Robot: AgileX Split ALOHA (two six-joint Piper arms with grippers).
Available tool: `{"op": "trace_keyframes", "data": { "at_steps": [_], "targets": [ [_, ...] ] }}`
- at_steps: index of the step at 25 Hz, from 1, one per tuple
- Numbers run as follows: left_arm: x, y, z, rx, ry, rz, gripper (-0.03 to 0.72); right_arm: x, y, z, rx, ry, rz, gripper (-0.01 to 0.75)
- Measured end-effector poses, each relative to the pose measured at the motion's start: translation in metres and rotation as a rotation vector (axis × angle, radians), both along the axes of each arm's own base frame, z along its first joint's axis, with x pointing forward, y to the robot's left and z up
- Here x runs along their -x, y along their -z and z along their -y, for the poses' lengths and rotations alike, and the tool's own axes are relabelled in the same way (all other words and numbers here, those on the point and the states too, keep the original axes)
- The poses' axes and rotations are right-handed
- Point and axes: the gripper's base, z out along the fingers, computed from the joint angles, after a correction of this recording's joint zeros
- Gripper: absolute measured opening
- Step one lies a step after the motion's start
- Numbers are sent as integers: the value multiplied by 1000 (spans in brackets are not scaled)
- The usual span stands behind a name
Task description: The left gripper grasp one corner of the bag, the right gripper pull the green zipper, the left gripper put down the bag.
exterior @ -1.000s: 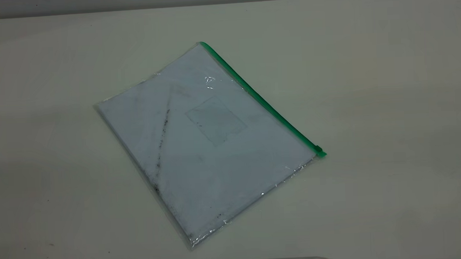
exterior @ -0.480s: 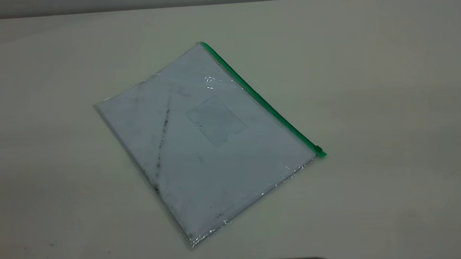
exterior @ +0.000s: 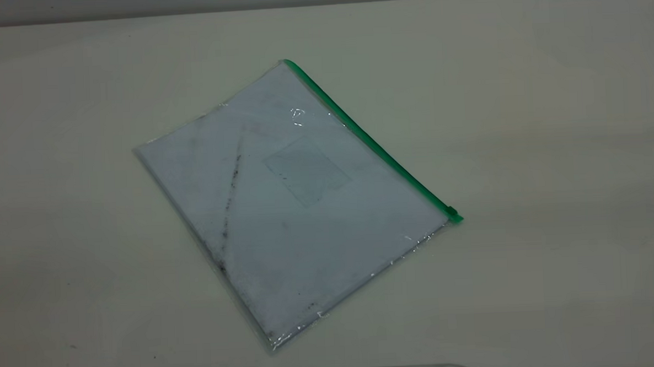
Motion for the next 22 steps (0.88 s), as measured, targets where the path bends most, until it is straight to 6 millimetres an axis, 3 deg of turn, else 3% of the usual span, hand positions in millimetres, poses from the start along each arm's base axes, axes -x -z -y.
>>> {"op": "trace_keyframes", "data": {
  "at_steps": [7, 22],
  "targets": [
    [0, 0, 0, 0, 0, -2, 515, 39, -2, 0, -3, -10, 252, 486],
    [0, 0, 0, 1, -1, -2, 515, 40, -2, 0, -4, -19, 251, 486]
  ]
}}
